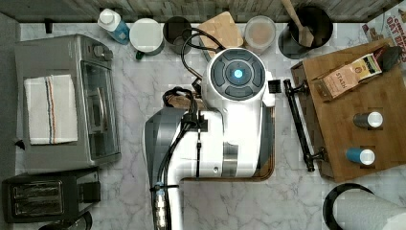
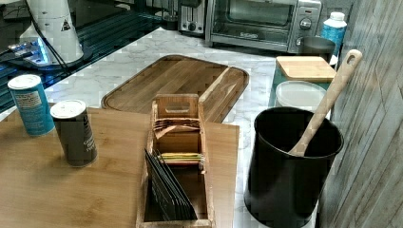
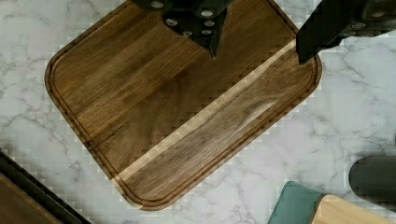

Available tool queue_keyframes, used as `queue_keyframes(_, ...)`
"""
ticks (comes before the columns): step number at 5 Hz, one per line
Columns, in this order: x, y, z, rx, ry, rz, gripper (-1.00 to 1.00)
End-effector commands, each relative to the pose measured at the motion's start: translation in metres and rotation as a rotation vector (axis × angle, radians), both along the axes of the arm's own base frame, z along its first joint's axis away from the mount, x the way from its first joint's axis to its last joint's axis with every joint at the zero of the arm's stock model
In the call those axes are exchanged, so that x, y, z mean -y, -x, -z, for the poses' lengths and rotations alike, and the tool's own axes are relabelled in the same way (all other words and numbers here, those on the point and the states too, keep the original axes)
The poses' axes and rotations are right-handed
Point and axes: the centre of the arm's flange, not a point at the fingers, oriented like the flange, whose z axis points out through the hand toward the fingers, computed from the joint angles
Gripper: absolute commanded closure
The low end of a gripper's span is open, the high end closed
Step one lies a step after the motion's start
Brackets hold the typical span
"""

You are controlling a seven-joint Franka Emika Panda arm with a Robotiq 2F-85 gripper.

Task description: Open the drawer.

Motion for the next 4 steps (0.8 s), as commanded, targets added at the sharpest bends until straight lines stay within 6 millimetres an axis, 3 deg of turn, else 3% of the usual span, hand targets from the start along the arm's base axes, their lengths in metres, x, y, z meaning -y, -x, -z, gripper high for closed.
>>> queue_keyframes(1, 0.003, 0.002, 0.004, -0.007, -0.009, 0.009, -1.0)
queue_keyframes(3, 0.01, 0.024, 0.011, -0.009, 0.014, -0.197, -1.0)
queue_keyframes(4, 0.03, 0.04, 0.024, 0.029, 0.016, -0.334, -1.0)
